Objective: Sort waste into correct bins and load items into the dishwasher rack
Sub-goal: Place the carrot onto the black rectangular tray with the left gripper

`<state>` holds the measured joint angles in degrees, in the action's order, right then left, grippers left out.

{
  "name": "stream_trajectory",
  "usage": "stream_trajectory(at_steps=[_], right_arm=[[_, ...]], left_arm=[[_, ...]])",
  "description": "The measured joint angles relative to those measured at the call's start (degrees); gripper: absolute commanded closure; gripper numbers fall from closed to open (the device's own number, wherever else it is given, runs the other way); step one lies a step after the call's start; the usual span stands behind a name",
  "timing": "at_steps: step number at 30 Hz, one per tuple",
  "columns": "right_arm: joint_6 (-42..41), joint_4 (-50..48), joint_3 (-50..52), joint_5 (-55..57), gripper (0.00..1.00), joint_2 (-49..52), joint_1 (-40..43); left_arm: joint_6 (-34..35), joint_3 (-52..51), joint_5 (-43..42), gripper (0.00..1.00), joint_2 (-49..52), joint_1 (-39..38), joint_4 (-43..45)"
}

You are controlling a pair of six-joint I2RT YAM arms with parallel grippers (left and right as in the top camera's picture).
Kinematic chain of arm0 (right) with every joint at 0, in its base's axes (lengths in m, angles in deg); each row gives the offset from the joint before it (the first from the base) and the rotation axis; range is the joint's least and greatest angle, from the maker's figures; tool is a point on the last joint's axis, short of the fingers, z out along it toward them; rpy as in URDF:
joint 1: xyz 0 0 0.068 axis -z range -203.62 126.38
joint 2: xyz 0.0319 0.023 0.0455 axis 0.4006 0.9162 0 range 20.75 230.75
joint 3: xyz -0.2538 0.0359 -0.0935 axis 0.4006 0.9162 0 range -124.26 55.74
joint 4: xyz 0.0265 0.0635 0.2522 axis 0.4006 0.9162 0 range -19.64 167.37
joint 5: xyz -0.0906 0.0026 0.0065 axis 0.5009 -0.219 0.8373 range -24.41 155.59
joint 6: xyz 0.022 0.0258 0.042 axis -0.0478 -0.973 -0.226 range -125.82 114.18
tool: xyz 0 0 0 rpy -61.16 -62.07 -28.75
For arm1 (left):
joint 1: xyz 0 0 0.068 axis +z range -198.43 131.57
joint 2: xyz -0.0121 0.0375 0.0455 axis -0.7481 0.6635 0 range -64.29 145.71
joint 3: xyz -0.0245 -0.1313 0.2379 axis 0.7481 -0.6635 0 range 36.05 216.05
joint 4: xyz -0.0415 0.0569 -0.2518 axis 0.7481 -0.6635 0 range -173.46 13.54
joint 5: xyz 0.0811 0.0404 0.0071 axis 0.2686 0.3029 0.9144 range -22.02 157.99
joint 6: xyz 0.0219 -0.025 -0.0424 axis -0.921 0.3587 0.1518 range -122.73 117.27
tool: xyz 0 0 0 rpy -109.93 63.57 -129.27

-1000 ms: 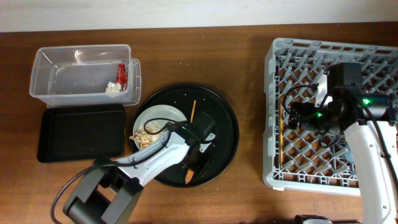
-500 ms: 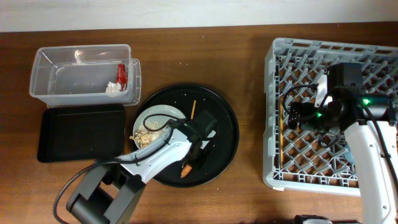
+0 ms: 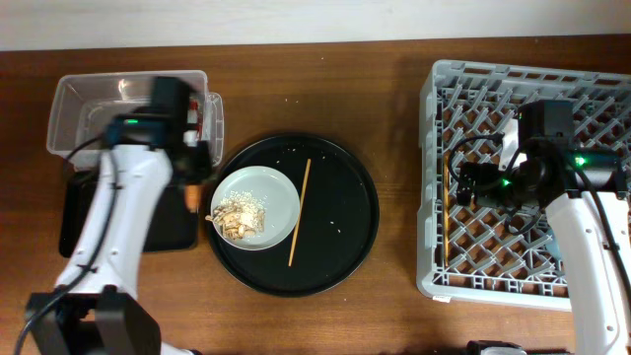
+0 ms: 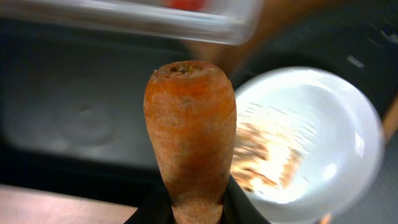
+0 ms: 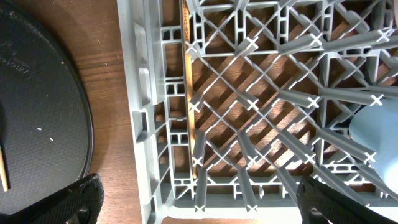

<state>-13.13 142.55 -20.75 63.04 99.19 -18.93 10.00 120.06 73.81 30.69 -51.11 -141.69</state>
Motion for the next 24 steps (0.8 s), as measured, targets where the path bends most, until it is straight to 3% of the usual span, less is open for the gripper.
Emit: stream_trajectory(at_steps=[6,9,15,19,20,24], right_arm=[[0.0,0.0,0.0,0.0,0.01,0.0,0.0],[0.0,0.0,0.0,0.0,0.01,0.0,0.0],[0.0,0.0,0.0,0.0,0.01,0.0,0.0],[0.0,0.0,0.0,0.0,0.02,0.0,0.0],[0.0,0.0,0.0,0.0,0.01,0.0,0.0],[0.0,0.0,0.0,0.0,0.02,0.0,0.0]], left_arm=[[7.8,0.0,-1.5,1.0,0.0,21.3,2.1],[9.7,0.0,-1.4,1.0,1.0,28.3,4.3],[10.7,-0.2,-1.4,0.95,13.8,30.5,6.3],[10.7,-0.4,-1.3,0.71,19.4,30.5,7.8],[10.8,-0.4,-1.3,0.52,20.1,30.5,7.8],[10.9,-0.4,-1.3,0.4,20.2,30.5,6.5]])
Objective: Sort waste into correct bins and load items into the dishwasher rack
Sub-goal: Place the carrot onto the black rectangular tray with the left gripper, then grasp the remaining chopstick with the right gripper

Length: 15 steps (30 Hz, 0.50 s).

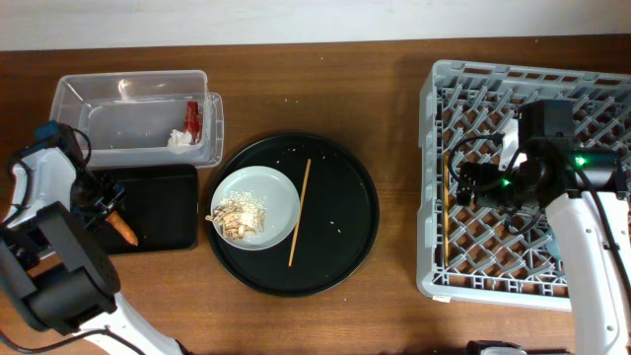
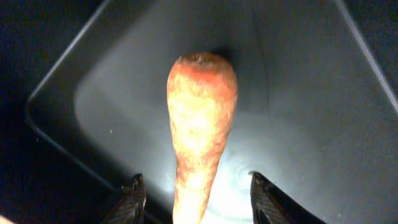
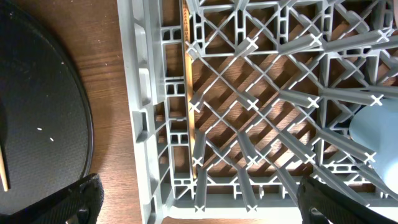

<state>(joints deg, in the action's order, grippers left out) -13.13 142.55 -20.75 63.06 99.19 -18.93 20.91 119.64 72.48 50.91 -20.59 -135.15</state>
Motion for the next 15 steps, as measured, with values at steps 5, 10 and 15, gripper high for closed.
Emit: stream_trajectory(at_steps=[5,10,15], right_arm=[[0.0,-3.5,0.1,-4.3,0.02,0.0,0.0],[-1.8,-15.2,-0.7,-10.6,0.01,0.7,-14.8],[-9.5,-22.9,-2.9,-7.1,0.04,11.3,-31.3]], left_arm=[[0.0,0.8,-0.9,0.32,-5.7,0.0,-4.2],[-2.2,2.3,-2.5,0.25,-16.6,-5.5,-12.7],[-3.1,2.3,-3.0,0.24,-16.5,-11.6,-15.0]])
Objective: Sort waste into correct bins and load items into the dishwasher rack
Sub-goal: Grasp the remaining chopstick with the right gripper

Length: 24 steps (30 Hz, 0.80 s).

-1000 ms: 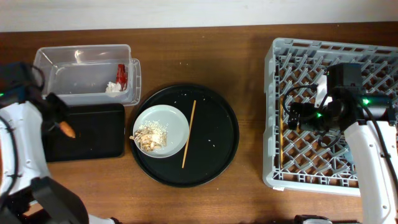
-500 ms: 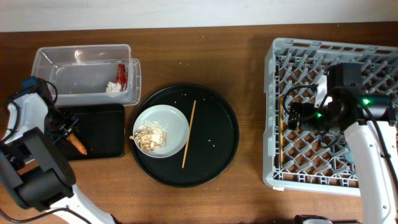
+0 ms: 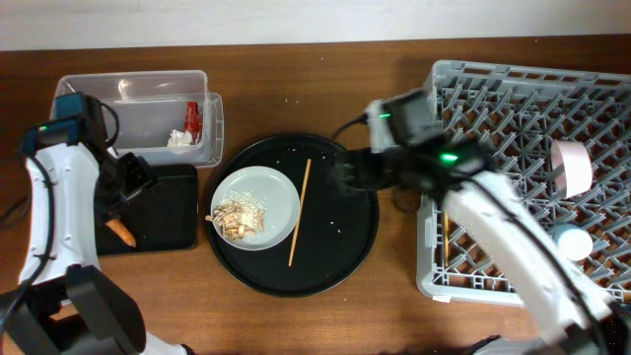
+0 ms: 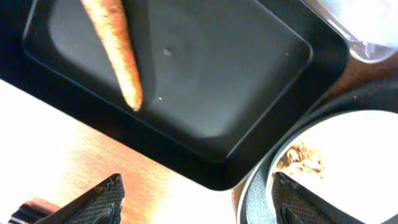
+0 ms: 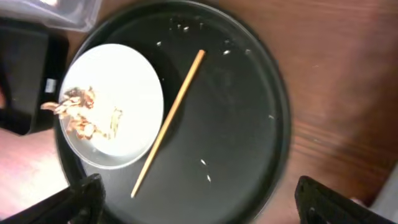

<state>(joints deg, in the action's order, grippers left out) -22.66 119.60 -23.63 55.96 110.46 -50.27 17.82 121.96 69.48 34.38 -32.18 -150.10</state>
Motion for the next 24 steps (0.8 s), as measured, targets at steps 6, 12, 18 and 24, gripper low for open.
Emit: stream_trajectory(at_steps=[6,12,18,24], right_arm=[[-9.7,8.2,-30.4,9.7,0.07,26.3,-8.0],[-19.5,10.2,-31.4,10.5,0.08,38.0,-8.1],[-23.4,10.4,-31.4,10.7,0.08,40.9,-9.4],[-26.8,10.2,-31.1,11.3,0.1,43.8,-9.4]], left_arm=[[0.0,0.0,0.0,0.23,0.0,-0.7,-0.6],[0.0,0.0,0.7,0.23,0.0,-0.7,-0.5],[0.0,0.0,0.7,0.23,0.0,-0.7,-0.5],[0.0,0.0,0.7,0.23,0.0,-0.7,-0.5]])
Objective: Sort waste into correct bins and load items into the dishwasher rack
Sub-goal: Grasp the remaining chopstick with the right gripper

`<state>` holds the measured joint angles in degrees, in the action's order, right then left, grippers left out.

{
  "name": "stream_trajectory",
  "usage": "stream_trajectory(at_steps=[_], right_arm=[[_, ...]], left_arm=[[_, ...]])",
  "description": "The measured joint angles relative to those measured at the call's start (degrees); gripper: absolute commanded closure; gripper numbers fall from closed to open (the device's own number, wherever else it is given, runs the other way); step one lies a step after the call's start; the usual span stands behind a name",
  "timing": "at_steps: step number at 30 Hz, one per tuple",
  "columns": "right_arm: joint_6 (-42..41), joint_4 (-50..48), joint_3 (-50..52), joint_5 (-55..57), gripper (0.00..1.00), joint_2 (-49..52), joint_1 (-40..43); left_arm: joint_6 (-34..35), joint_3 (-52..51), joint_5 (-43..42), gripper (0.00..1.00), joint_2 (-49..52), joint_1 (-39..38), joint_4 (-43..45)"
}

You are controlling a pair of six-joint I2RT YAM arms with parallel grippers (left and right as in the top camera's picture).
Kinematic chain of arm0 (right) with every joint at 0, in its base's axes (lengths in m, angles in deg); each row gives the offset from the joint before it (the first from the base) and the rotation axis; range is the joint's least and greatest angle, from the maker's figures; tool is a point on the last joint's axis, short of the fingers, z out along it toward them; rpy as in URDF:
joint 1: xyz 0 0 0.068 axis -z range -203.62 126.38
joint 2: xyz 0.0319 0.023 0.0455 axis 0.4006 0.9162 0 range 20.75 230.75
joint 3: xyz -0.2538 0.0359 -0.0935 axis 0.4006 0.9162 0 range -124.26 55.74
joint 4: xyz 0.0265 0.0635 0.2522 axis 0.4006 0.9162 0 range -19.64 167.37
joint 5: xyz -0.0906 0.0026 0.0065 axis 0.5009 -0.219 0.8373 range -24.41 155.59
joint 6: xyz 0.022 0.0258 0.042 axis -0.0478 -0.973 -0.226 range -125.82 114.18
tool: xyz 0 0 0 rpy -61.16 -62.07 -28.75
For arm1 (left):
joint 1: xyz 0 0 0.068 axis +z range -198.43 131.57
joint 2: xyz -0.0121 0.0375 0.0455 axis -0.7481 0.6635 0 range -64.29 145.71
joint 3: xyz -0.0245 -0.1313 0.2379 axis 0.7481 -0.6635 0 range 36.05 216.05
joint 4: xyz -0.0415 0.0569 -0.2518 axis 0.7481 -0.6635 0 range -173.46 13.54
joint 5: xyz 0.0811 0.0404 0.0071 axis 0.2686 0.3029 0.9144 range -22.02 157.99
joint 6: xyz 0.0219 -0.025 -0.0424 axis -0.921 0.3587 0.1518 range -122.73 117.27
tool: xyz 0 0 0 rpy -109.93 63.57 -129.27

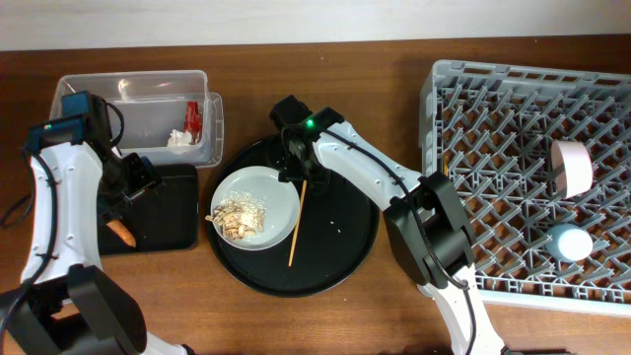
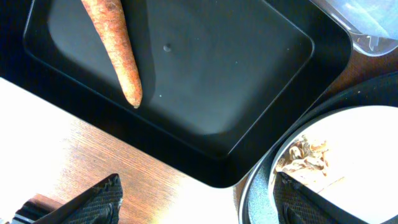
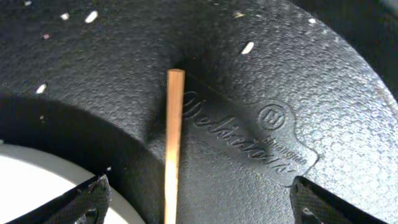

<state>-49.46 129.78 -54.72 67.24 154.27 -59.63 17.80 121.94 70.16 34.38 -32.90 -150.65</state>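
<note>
A wooden chopstick lies on the round black tray, just right of a white plate holding food scraps. My right gripper hovers low over the chopstick's far end, open, with the stick between its fingers but nearer the left one. An orange carrot lies in the rectangular black bin. Above that bin my left gripper is open and empty.
A clear plastic bin at the back left holds a red wrapper and a crumpled tissue. The grey dishwasher rack stands at the right with a pink-and-white cup and a pale blue cup in it.
My right gripper was higher, over the round tray's right half; now it is low over the chopstick's far end, still open. The left gripper and the carrot have hardly shifted.
First my left gripper held the carrot between the plate and the clear bin, the right one open over the rack. Then the carrot lay in the black bin between open left fingers. Later the left gripper stood higher and the right arm had crossed to the round tray, now down at the chopstick.
</note>
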Motion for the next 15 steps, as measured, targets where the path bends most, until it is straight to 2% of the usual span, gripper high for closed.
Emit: stream_trajectory(at_steps=[3,6,8,9,12,15], right_arm=[[-1.3,0.6,0.0,0.9,0.17,1.6,0.0],[-2.7,2.6,0.0,1.1,0.35,2.0,0.0],[-3.1,3.7,0.0,0.9,0.73,2.0,0.0],[-3.1,4.0,0.0,0.7,0.8,2.0,0.0],[-3.0,5.0,0.0,0.5,0.91,2.0,-0.1],[-2.8,5.3,0.0,0.3,0.93,2.0,0.4]], left_arm=[[0.0,0.0,0.0,0.23,0.0,0.0,0.0],[0.0,0.0,0.0,0.23,0.0,0.0,0.0],[0.0,0.0,0.0,0.23,0.0,0.0,0.0],[0.0,0.0,0.2,0.23,0.0,0.0,0.0],[0.0,0.0,0.2,0.23,0.0,0.0,0.0],[0.0,0.0,0.2,0.23,0.0,0.0,0.0]])
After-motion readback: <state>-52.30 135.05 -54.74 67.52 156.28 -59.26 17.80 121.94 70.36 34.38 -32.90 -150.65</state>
